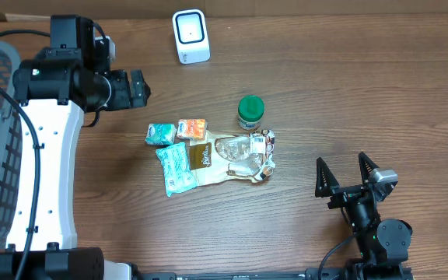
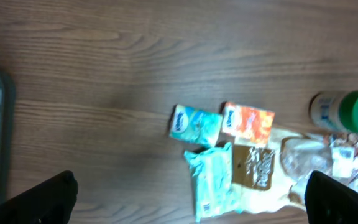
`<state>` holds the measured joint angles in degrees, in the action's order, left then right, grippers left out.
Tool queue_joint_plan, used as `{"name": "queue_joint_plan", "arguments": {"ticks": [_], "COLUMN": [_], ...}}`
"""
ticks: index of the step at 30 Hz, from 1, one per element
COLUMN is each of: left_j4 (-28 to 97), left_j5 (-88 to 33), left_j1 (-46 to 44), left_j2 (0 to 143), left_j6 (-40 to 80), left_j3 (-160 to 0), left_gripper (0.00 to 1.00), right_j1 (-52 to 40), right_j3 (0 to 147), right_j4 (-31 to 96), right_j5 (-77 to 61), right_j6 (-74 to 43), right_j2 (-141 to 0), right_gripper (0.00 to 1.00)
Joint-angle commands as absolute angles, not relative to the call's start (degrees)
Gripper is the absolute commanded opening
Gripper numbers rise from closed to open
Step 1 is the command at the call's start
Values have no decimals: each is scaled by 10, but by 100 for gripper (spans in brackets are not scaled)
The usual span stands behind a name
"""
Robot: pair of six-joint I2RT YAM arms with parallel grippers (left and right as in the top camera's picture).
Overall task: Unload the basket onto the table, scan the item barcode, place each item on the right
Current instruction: 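Release the jar and retract the left gripper to the basket side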
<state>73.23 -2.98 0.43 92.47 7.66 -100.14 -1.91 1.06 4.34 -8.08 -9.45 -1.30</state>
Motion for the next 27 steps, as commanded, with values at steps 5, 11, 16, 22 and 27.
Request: {"name": "queue_joint_plan", "arguments": {"ticks": [5, 11, 16, 22, 27], "left_j4": [739, 731, 731, 732, 730], "left_j5": [-28, -28, -28, -28, -35], "left_j1": [12, 45, 58, 58, 57], "left_j2": [917, 917, 918, 918, 918], "left_j6": [40, 47, 46, 47, 49], "left_j3": [-1014, -1014, -1014, -1014, -1014], "left_gripper": [99, 99, 100, 100, 100], "right_j1": [-20, -20, -20, -20, -20], "right_j3": [5, 5, 5, 5, 5], "right_j4": [42, 42, 42, 42, 42], "right_j5": [-76, -76, -76, -76, -76], "right_j6": [-101, -100, -100, -101, -101], "right_j2": [-13, -13, -13, -13, -13], "right_gripper": [100, 100, 100, 100, 100]}}
